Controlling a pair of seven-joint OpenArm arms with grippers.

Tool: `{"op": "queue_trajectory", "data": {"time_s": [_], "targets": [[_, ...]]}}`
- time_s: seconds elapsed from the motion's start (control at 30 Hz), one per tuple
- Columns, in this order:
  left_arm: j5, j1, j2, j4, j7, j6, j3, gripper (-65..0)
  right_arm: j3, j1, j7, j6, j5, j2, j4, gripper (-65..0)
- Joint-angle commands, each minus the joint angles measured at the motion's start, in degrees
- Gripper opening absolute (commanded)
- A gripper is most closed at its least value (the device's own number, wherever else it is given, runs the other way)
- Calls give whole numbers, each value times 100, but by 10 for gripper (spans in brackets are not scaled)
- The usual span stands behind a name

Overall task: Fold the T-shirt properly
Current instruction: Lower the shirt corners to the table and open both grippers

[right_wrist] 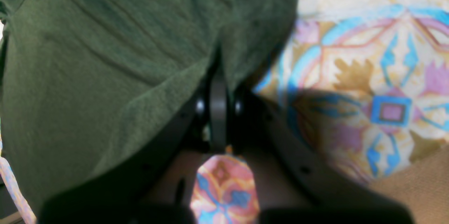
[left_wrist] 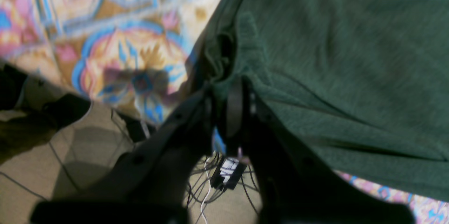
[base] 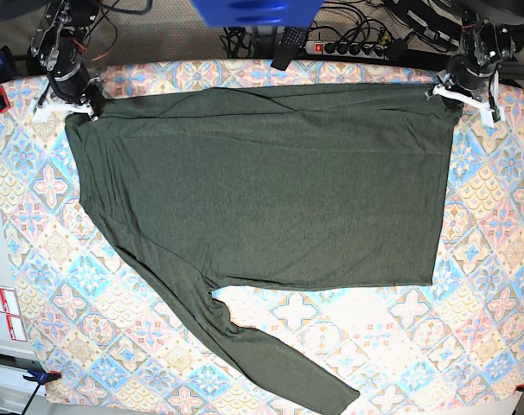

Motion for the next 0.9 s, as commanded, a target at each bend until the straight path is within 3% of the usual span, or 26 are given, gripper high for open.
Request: {"op": "queue_trajectory", "data": {"time_s": [0.0, 0.47, 0.67, 0.77, 0.87], "targets": [[18, 8, -82, 32, -105, 21, -29, -650, 47, -127, -167, -250, -318, 37, -20, -650], [27, 8, -91, -12, -105, 21, -12, -650, 319, -320, -167, -250, -318, 37, 235, -650], [27, 8, -108, 6, -97, 21, 314, -650, 275, -311, -167, -250, -318, 37, 218, -643], [27, 52, -108, 24, -88, 21, 331, -613, 275, -338, -167, -250, -318, 37, 235, -602], [27, 60, -108, 24, -88, 21, 437, -525, 293, -338, -167, -250, -318, 37, 235, -550]]}}
